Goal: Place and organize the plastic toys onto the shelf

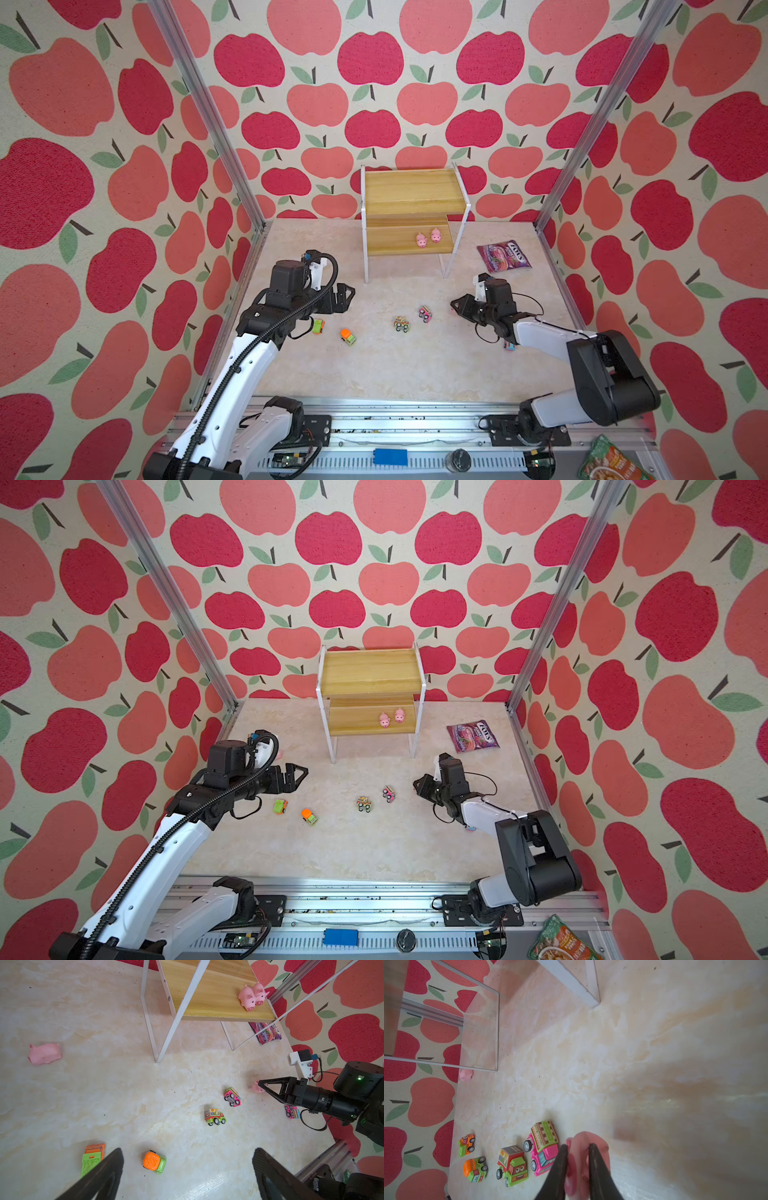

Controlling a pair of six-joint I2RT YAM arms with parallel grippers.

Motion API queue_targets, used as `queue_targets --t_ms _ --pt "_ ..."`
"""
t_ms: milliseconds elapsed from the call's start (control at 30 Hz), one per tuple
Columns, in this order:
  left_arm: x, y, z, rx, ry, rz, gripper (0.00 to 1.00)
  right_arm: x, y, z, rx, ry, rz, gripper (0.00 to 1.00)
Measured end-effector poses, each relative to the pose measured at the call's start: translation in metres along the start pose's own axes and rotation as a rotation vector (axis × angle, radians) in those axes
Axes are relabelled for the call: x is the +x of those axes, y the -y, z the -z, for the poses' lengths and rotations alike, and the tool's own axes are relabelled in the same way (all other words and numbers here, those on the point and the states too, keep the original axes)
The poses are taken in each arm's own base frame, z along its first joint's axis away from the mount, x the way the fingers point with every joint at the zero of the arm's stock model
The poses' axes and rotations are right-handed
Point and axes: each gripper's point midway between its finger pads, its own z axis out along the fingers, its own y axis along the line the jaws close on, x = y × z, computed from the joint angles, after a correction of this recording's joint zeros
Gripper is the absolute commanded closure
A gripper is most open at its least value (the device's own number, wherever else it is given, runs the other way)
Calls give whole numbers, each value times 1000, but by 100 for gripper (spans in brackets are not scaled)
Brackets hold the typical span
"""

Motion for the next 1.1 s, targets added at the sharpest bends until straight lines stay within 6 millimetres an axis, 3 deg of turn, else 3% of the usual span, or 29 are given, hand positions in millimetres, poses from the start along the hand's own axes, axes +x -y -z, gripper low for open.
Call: queue_targets --t_ms 200,567,867,1100 --pt "0 1 2 4 5 -2 1 -2 20 -1 -29 20 -103 75" --pt "0 2 2 6 5 -5 1 -14 37 25 74 76 -32 45" --pt "0 3 2 8 4 -6 1 -19 55 43 261 77 93 42" --pt "0 3 2 8 4 -6 1 -33 35 44 319 88 264 42"
